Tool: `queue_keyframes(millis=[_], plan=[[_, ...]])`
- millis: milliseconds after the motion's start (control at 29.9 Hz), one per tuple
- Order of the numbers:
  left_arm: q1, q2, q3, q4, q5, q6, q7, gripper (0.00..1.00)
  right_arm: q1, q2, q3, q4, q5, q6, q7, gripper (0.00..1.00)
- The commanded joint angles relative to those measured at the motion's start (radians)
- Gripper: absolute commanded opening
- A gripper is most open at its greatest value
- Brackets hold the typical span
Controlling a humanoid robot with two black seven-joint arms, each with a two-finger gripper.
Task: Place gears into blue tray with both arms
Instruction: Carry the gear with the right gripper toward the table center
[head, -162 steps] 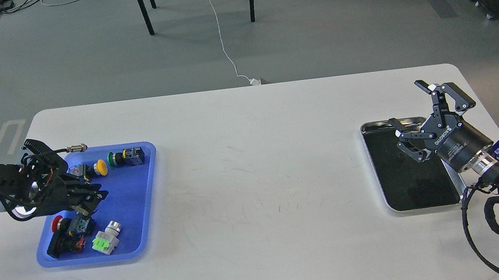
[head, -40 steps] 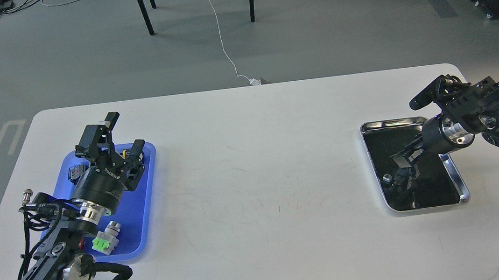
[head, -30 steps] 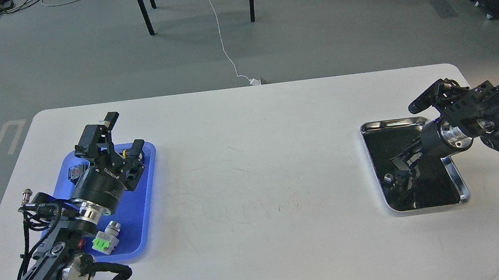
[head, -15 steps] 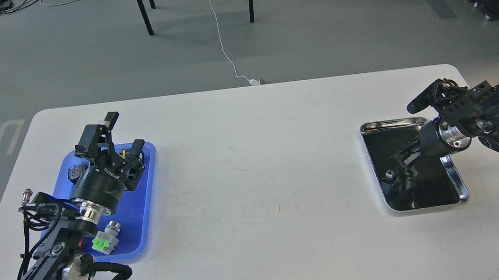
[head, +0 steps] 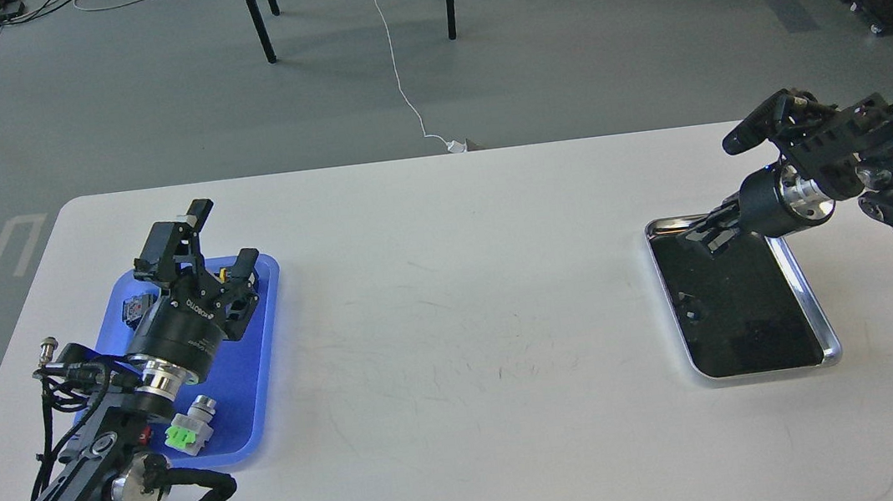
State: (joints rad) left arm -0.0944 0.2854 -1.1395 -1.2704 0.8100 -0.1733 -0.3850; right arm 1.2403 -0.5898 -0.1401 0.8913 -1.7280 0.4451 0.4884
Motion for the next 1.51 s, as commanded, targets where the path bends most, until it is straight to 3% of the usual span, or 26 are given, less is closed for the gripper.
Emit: queue_keyframes(millis=[0,201,335,669,937,1138,1372,1439,1473], plan=[[0.001,-0.002,0.000,-0.001,0.000,0.000,-0.002,0.98,0.056,0.027,0.001,0.064,0.079,0.001,0.000,0.20],[0.001,-0.011,-0.009,-0.003,0.000,0.003,-0.002,0.98,0.044,0.206,-0.006,0.078,0.113,-0.011,0.000,0.21],[0.001,-0.023,-0.034,-0.004,0.000,0.003,-0.002,0.98,-0.010,0.318,-0.016,0.061,0.113,-0.080,0.000,0.21],[0.004,-0.025,-0.034,-0.018,0.000,0.006,0.000,0.98,-0.045,0.467,-0.082,-0.029,0.113,-0.144,0.000,0.22],[0.015,-0.025,-0.036,-0.020,0.000,0.006,0.000,0.98,-0.073,0.487,-0.087,-0.034,0.117,-0.149,0.000,0.22],[0.016,-0.026,-0.036,-0.018,0.000,0.005,-0.002,0.98,-0.074,0.487,-0.087,-0.035,0.122,-0.149,0.000,0.30],[0.015,-0.025,-0.036,-0.018,0.000,0.003,-0.002,0.98,-0.076,0.486,-0.087,-0.037,0.122,-0.149,0.000,0.33],[0.016,-0.026,-0.036,-0.018,0.000,0.003,-0.002,0.98,-0.076,0.486,-0.087,-0.037,0.122,-0.151,0.000,0.42],[0.016,-0.026,-0.036,-0.018,0.000,0.003,-0.002,0.98,-0.076,0.484,-0.087,-0.037,0.122,-0.152,0.000,0.51]])
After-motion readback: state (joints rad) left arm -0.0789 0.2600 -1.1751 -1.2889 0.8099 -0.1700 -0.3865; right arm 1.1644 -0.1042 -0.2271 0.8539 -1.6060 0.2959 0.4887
